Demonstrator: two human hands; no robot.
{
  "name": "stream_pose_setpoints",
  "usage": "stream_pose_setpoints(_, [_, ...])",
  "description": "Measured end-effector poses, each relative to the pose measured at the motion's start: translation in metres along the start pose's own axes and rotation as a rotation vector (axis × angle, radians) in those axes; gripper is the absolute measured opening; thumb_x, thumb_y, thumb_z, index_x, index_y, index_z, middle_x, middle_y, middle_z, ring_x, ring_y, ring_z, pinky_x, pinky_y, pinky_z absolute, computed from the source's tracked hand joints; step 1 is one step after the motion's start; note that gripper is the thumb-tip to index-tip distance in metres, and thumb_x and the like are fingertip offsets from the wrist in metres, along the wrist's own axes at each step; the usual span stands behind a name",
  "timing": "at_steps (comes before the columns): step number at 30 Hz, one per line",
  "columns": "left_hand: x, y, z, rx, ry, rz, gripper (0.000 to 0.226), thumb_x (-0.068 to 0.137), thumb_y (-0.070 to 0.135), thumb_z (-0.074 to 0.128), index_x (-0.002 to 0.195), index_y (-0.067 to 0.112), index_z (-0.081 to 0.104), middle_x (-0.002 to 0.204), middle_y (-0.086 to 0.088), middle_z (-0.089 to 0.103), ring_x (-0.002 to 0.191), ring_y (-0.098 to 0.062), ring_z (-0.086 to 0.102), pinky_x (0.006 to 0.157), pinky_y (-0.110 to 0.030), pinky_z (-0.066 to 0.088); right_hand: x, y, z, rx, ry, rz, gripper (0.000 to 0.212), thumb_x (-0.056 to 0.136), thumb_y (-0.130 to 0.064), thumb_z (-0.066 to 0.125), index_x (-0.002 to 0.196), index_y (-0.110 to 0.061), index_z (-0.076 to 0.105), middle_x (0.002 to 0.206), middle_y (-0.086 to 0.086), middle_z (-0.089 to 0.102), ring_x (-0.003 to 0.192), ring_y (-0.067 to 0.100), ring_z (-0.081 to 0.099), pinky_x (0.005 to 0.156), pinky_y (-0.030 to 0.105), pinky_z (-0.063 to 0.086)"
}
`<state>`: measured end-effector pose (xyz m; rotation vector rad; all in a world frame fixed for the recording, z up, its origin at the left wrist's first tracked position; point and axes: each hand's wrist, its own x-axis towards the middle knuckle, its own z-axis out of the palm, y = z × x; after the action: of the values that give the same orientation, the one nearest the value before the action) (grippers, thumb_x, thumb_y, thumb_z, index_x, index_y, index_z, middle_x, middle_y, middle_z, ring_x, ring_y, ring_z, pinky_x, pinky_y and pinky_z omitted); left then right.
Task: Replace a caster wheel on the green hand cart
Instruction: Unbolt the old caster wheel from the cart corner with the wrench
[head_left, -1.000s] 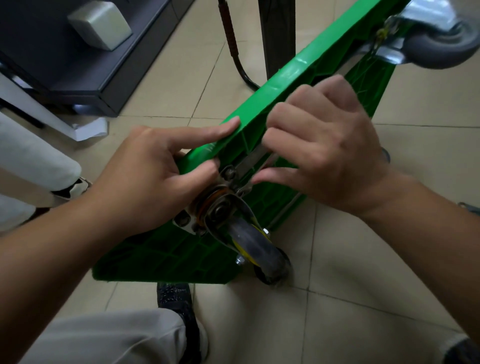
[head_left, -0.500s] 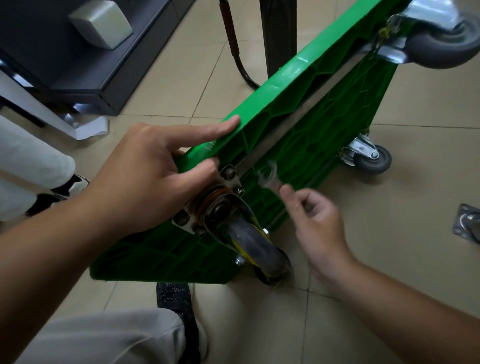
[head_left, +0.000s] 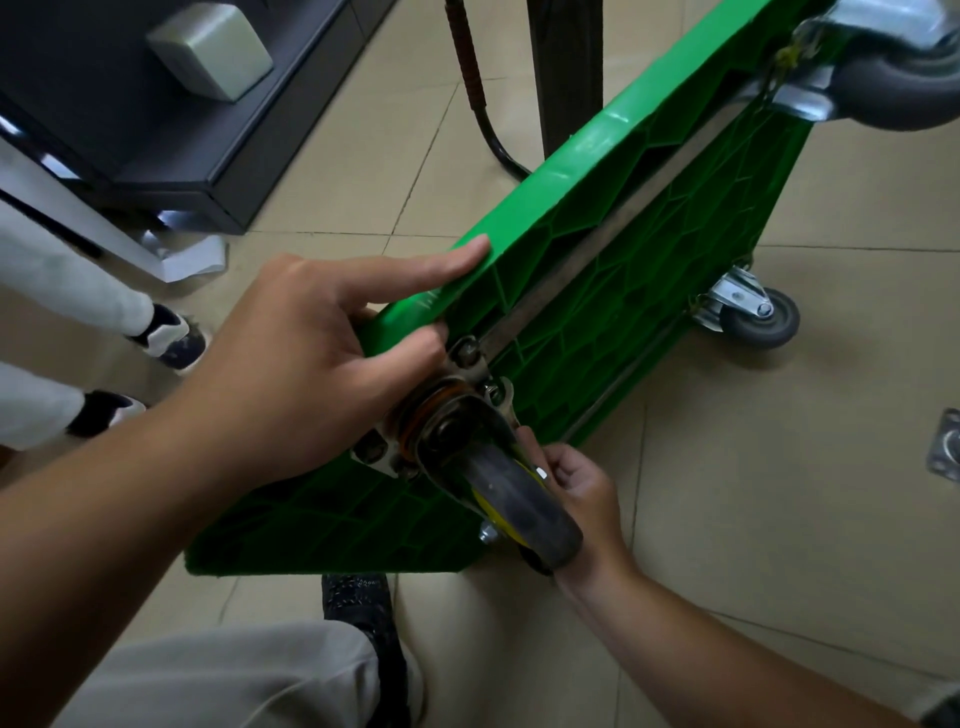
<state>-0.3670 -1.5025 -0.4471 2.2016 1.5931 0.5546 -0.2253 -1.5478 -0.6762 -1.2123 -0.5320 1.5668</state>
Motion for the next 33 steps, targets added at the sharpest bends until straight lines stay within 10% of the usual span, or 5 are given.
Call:
stream_pose_setpoints(4, [-0.001, -0.001, 0.0, -0.034, -0.004, -0.009, 0.051, 0.088, 0.039, 0.065, 0.132, 0.064, 0.057, 0.104, -0.005, 0.08, 0.052, -0.023, 0.066, 0.047, -0.042, 0.058, 0.013, 0.004, 0.007, -0.04, -0.015, -0.027, 0.067, 0.034, -0.09, 0.08, 0.057, -0.028, 0.069, 0.06, -0.002, 0.059, 0.068, 0.02, 0.056, 0.069, 0.034, 0.045])
stream_pose_setpoints(14, [-0.001, -0.006, 0.005, -0.034, 0.017, 0.02, 0.049, 0.092, 0.037, 0.067, 0.134, 0.06, 0.058, 0.116, 0.015, 0.076, 0.081, -0.033, 0.077, 0.063, -0.057, 0.062, 0.045, -0.009, -0.005, -0.237, 0.029, -0.274, 0.04, 0.065, -0.053, 0.09, 0.071, -0.023, 0.066, 0.061, -0.014, 0.065, 0.057, -0.002, 0.057, 0.056, 0.016, 0.045])
stream_pose_setpoints(22, [-0.001, -0.012, 0.01, -0.063, 0.068, 0.099, 0.049, 0.095, 0.017, 0.073, 0.139, 0.038, 0.064, 0.133, 0.03, 0.063, 0.096, 0.018, 0.065, 0.078, 0.0, 0.045, 0.076, -0.077, -0.034, -0.626, -0.045, -0.591, 0.055, 0.053, -0.085, 0.075, 0.072, -0.034, 0.062, 0.072, -0.018, 0.065, 0.072, -0.002, 0.06, 0.061, 0.008, 0.039])
stream_pose_setpoints(28, [-0.001, -0.012, 0.009, -0.054, 0.067, 0.104, 0.051, 0.095, 0.017, 0.073, 0.139, 0.041, 0.063, 0.131, 0.034, 0.062, 0.101, 0.01, 0.068, 0.081, -0.003, 0.049, 0.06, -0.157, -0.031, -1.067, -0.105, -1.218, 0.062, 0.069, -0.072, 0.078, 0.076, -0.012, 0.064, 0.079, -0.001, 0.059, 0.079, 0.024, 0.054, 0.076, 0.035, 0.035])
stream_pose_setpoints(33, [0.0, -0.01, 0.007, -0.072, 0.046, 0.073, 0.049, 0.091, 0.03, 0.068, 0.135, 0.051, 0.063, 0.126, 0.034, 0.065, 0.105, -0.008, 0.073, 0.087, -0.041, 0.062, 0.03, -0.207, -0.009, -1.395, -0.147, -1.746, 0.062, 0.073, -0.068, 0.078, 0.082, -0.009, 0.061, 0.087, 0.01, 0.065, 0.083, 0.032, 0.06, 0.078, 0.042, 0.038])
